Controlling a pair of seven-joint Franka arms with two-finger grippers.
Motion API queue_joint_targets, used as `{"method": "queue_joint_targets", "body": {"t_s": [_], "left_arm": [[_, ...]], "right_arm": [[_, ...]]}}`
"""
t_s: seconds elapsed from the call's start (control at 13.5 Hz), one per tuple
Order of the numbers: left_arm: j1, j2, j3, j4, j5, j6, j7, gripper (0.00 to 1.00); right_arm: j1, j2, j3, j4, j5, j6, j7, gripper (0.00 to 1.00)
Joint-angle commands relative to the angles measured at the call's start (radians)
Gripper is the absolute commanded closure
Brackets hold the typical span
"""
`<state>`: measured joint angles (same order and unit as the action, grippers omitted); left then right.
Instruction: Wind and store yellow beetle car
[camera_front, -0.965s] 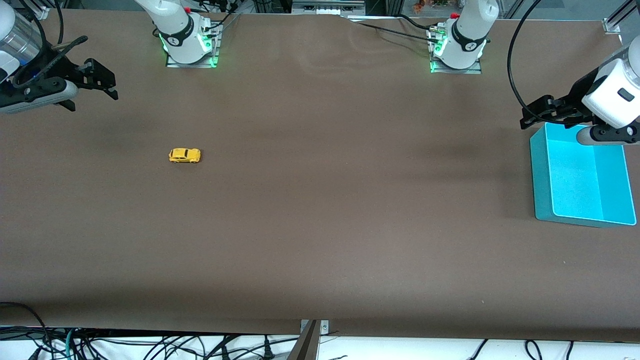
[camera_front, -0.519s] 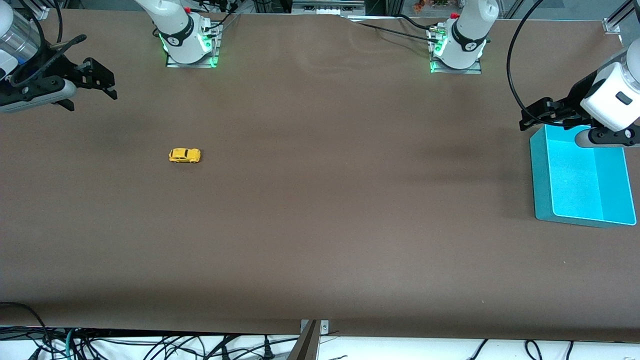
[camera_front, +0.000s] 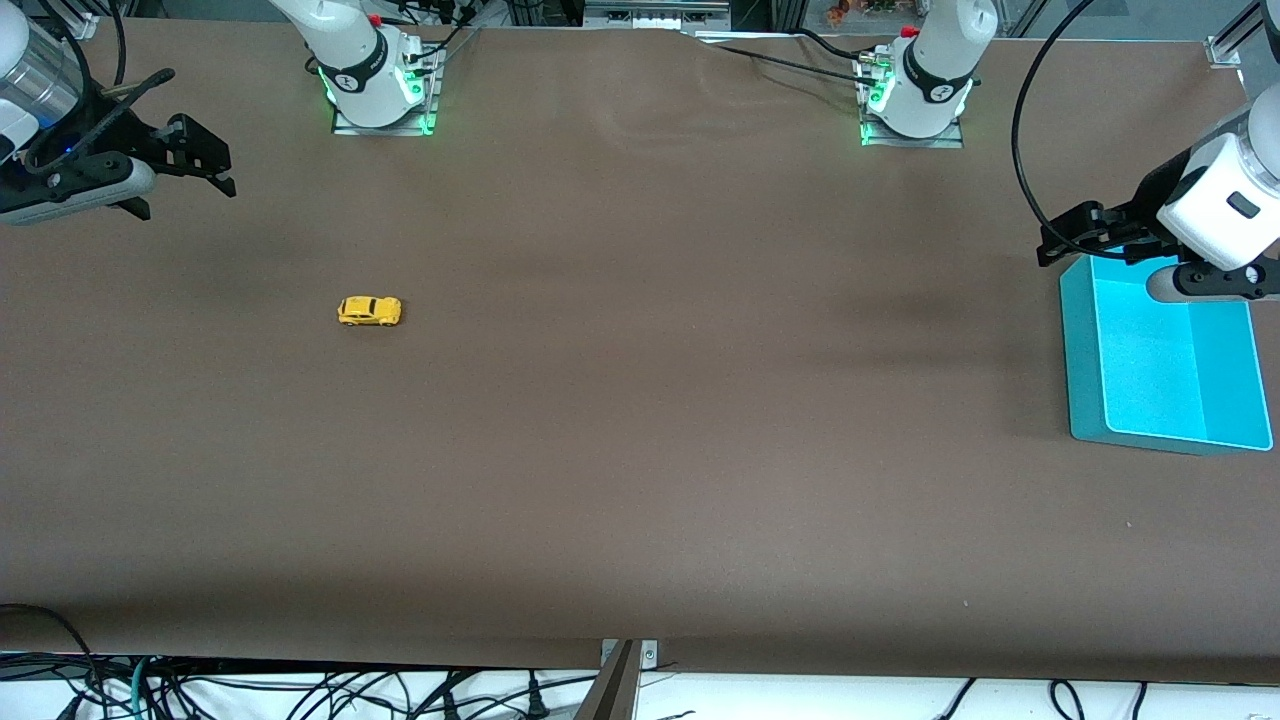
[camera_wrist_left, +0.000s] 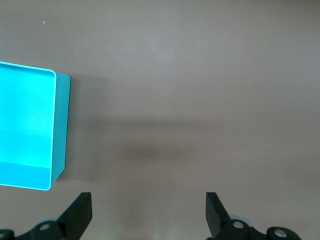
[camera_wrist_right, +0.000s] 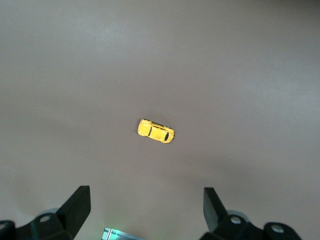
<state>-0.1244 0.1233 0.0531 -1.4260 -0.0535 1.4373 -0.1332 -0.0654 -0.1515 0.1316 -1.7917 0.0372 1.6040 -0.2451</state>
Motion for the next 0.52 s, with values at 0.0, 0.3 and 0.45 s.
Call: {"method": "queue_joint_targets", "body": {"t_s": [0.0,0.3,0.45], "left_arm": [[0.005,0.033,-0.004,0.041,-0.028,-0.005,0.003,0.0],[-0.006,0.047,-0.007,0.047,-0.026,-0.003,0.001,0.0],[-0.004,0.047,-0.006,0.048,-0.025,-0.003,0.001,0.0]], "right_arm": [[-0.005,-0.005,0.006,0.006,-0.005,-0.018,-0.008,0.0],[-0.005,-0.005,0.006,0.008,-0.003,-0.018,-0.008,0.0],[-0.005,-0.005,0.006,0.009,-0.003,-0.027,-0.008,0.0]]}}
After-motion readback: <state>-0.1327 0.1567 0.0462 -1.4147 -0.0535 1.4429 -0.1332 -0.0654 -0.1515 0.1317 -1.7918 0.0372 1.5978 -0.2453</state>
